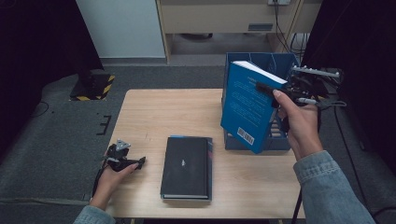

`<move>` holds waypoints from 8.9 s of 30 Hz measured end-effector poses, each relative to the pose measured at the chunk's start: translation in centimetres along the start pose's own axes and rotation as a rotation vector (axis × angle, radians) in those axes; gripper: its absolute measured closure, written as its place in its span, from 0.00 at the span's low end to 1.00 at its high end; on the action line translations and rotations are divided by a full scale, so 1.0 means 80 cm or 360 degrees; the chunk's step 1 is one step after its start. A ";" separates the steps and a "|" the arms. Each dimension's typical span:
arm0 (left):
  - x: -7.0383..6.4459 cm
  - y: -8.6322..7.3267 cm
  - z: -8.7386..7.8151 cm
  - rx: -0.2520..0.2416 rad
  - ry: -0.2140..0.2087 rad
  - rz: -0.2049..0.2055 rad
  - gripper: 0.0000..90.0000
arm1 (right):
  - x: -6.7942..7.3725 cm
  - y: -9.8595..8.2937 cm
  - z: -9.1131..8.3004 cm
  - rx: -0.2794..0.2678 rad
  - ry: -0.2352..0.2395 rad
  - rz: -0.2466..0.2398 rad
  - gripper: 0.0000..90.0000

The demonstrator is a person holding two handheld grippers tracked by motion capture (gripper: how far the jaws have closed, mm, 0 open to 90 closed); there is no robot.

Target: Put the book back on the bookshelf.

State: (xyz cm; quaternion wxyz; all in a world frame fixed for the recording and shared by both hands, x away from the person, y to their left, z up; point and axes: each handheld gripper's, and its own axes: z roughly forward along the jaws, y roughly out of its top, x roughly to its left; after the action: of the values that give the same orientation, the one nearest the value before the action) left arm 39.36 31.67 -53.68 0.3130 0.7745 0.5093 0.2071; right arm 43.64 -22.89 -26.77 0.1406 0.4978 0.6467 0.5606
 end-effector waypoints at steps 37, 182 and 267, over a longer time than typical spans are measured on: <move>-0.002 0.003 0.003 0.0001 0.0006 -0.0007 0.00 | -0.026 0.013 0.031 -0.0057 -0.0185 0.0019 0.67; -0.009 0.004 0.003 0.0008 -0.0045 0.0053 0.00 | -0.026 -0.054 0.153 -0.0119 -0.0507 -0.0018 0.66; -0.012 0.004 0.003 0.0008 -0.0061 0.0067 0.00 | -0.010 -0.056 0.125 0.0126 -0.0536 -0.0075 0.66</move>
State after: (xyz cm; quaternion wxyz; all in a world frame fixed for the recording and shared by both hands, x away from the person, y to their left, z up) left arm 39.36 30.64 -53.64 0.3163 0.7896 0.4873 0.1974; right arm 49.19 -17.12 -34.28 0.2403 0.5745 0.6470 0.4400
